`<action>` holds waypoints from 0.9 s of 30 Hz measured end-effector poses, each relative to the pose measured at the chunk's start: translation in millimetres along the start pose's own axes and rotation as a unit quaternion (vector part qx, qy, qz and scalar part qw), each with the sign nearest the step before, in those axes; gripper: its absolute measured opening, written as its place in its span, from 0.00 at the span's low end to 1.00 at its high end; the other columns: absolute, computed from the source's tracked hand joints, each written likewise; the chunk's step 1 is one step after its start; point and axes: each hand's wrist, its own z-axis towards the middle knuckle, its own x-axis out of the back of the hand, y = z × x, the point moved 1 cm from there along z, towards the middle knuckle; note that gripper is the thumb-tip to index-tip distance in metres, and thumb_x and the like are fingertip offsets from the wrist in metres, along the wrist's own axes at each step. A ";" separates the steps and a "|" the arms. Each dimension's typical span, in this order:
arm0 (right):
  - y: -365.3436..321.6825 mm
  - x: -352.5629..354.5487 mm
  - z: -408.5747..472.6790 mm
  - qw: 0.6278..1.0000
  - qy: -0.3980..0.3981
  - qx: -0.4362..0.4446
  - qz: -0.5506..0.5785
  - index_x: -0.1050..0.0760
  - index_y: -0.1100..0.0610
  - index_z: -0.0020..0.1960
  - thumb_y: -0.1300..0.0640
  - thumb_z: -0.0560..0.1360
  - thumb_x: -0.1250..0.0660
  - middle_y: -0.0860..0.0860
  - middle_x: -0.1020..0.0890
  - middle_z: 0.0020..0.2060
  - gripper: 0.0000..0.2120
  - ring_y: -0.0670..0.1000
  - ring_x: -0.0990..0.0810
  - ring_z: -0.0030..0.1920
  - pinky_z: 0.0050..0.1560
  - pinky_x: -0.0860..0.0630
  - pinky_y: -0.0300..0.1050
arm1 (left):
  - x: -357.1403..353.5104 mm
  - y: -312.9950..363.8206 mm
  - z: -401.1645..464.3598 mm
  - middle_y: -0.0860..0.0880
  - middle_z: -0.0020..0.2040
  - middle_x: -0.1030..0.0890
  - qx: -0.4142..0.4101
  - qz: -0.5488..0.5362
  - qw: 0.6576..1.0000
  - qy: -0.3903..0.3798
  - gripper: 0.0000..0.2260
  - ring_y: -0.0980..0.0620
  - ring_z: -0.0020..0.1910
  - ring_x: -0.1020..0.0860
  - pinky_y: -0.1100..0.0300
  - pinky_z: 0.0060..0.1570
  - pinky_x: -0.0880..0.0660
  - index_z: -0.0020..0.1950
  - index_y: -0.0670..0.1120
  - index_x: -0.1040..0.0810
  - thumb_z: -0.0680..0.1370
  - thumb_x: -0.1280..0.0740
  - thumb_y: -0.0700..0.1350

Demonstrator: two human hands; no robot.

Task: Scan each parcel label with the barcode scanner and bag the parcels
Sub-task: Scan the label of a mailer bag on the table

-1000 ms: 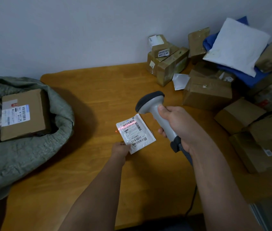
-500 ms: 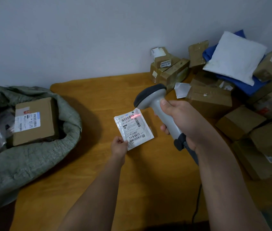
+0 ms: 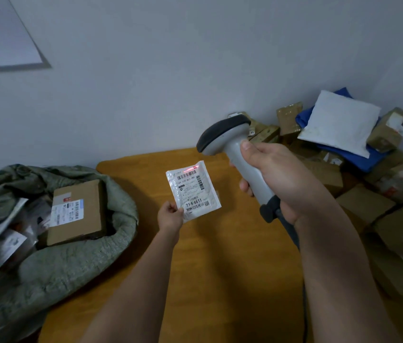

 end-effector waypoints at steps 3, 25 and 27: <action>-10.1 -1.7 -4.5 1.000 -0.008 0.019 0.003 0.24 0.59 0.60 0.46 0.83 0.44 0.53 0.23 0.31 0.19 0.42 0.26 0.23 0.27 0.28 0.34 | 6.4 13.9 5.8 0.47 0.39 0.23 -0.019 -0.003 1.000 0.008 0.16 0.49 0.41 0.23 0.60 0.34 0.29 0.36 0.45 0.35 0.77 0.37 0.29; -38.6 -1.7 -8.9 0.996 -0.010 0.066 0.066 0.24 0.63 0.57 0.47 0.83 0.43 0.55 0.20 0.41 0.19 0.49 0.24 0.30 0.32 0.26 0.41 | 20.7 70.5 18.6 0.48 0.35 0.27 -0.085 0.044 0.995 0.029 0.16 0.51 0.35 0.27 0.70 0.22 0.32 0.35 0.44 0.36 0.77 0.36 0.29; -39.8 -2.3 -10.3 0.996 -0.003 0.069 0.063 0.24 0.63 0.58 0.47 0.83 0.43 0.53 0.21 0.40 0.20 0.48 0.24 0.29 0.31 0.26 0.39 | 20.9 71.1 18.0 0.47 0.34 0.27 -0.084 0.041 0.995 0.028 0.16 0.51 0.34 0.28 0.71 0.21 0.32 0.35 0.44 0.36 0.77 0.36 0.29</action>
